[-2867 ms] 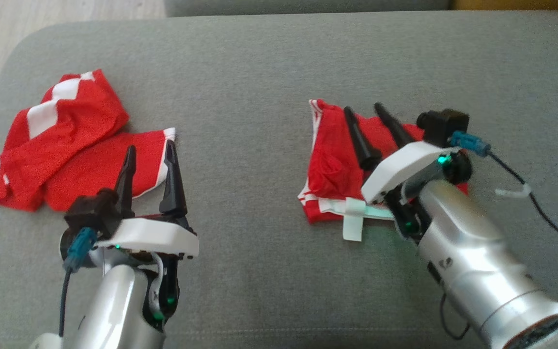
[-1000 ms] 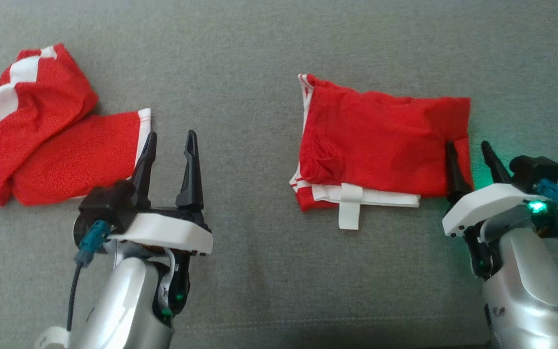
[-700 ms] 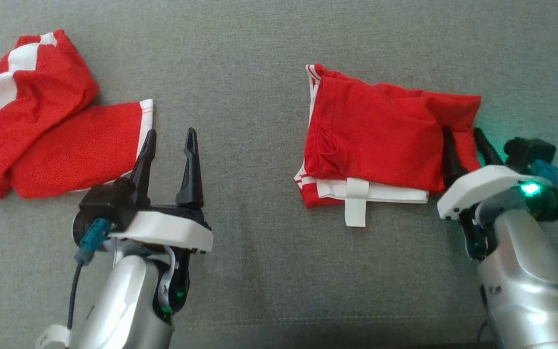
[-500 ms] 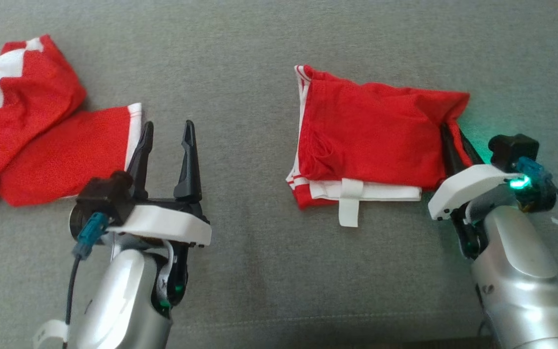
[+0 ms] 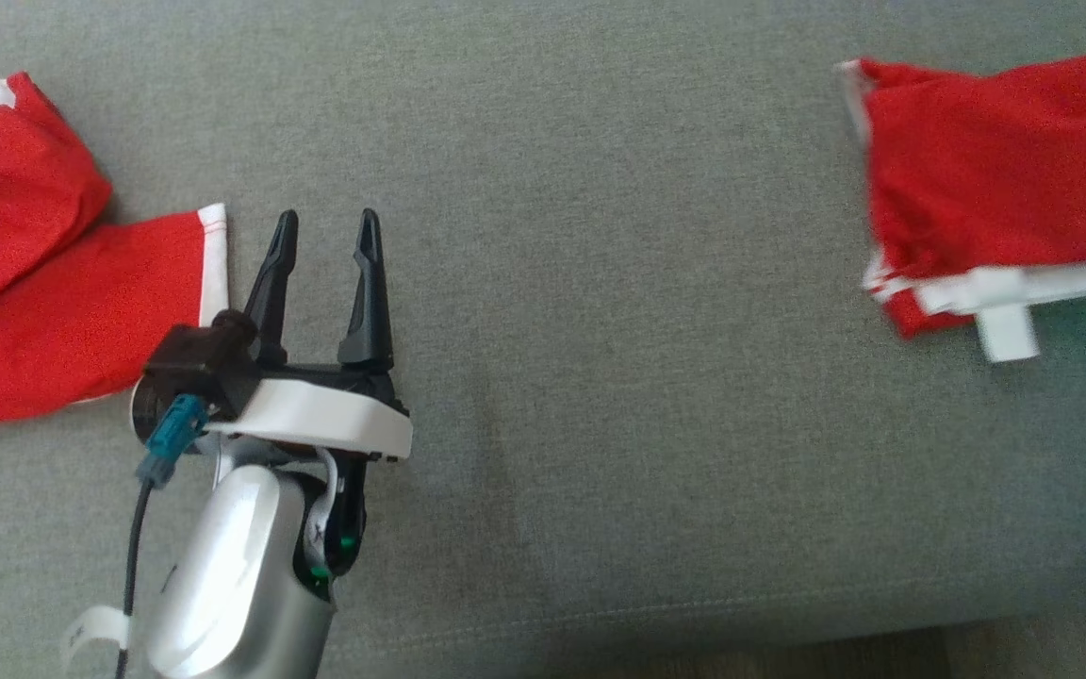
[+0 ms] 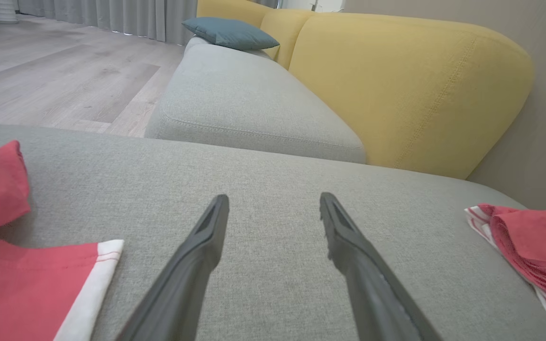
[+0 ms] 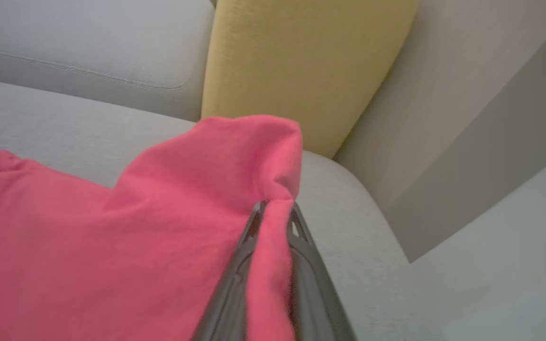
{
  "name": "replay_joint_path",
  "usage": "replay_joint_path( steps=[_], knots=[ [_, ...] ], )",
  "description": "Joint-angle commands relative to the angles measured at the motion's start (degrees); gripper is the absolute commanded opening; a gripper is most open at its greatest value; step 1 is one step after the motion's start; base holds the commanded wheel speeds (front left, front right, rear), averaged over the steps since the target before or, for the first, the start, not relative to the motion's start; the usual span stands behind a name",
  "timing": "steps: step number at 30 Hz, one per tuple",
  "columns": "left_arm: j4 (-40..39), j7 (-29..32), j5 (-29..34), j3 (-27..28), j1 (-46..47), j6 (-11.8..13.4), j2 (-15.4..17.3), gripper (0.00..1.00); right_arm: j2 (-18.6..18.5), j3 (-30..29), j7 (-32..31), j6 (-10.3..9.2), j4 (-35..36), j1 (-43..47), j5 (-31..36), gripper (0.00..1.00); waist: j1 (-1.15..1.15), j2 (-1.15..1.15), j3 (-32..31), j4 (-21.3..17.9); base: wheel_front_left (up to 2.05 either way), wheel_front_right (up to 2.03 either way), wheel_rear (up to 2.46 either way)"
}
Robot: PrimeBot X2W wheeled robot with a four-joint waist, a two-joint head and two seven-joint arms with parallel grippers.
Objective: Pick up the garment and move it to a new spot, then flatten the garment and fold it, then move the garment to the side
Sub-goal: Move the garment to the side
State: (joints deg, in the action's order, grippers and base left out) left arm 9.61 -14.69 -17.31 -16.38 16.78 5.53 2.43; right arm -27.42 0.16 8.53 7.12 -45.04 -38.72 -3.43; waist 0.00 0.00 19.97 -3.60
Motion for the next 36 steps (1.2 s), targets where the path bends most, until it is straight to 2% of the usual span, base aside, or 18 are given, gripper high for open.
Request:
replay_joint_path(
  steps=[1, 7, 17, 18, 19, 20, 30, 36],
  knots=[
    [-1.8, -0.3, 0.1, 1.2, 1.5, 0.1, 0.4, 1.0, -2.6, -0.4, 0.4, 0.36, 0.8, -1.5, 0.5, 0.0, 0.0, 0.0, 0.3, 0.1, 0.0, 0.0, 0.0],
    [-1.8, -0.3, -0.1, 1.5, 1.7, 0.4, 0.4, 1.0, -5.4, -4.4, 1.6, 0.36, -1.5, -3.6, 2.2, 0.0, 0.0, 0.0, 0.8, 0.7, 0.0, 0.0, 0.0],
    [-2.2, -0.3, -0.6, 1.2, 1.9, 0.6, 0.4, 1.0, -5.5, -4.4, 3.2, 0.36, -2.8, -4.7, 2.6, 0.0, 0.0, 0.0, 1.7, 1.1, 0.0, 0.0, 0.0],
    [-2.1, -0.3, -0.6, 1.2, 1.8, 0.6, 0.4, 1.0, -5.3, -4.2, 3.4, 0.36, -2.8, -4.7, 2.5, 0.33, 0.0, 0.0, 1.7, 1.0, 0.0, 0.0, 0.0],
    [-2.1, -0.3, -0.6, 1.3, 1.8, 0.6, 0.4, 1.0, -4.9, -4.1, 3.5, 0.36, -2.8, -4.8, 1.8, 0.8, 0.0, 0.0, 1.6, 1.0, 0.0, 0.0, 0.0],
    [-2.0, -0.3, -0.6, 1.3, 1.8, 0.6, 0.4, 1.0, -4.6, -4.0, 3.8, 0.36, -2.6, -4.8, 1.0, 1.0, 0.0, 0.0, 1.5, 1.0, 0.0, 0.0, 0.0],
    [-1.4, -0.3, -1.2, 1.5, 1.1, 0.5, 0.4, 1.0, -2.5, -1.6, 5.4, 0.36, 0.1, -3.9, -1.7, 1.0, 0.0, 0.0, -1.7, 0.5, 0.0, 0.0, 0.0],
    [-1.6, -0.3, -1.6, 3.0, -1.3, 0.6, 0.4, 1.0, 4.2, 1.0, 5.9, 0.36, 4.1, -0.8, -1.8, 1.0, 0.0, 0.0, -7.4, 0.0, 0.0, 0.0, 0.0]
  ],
)
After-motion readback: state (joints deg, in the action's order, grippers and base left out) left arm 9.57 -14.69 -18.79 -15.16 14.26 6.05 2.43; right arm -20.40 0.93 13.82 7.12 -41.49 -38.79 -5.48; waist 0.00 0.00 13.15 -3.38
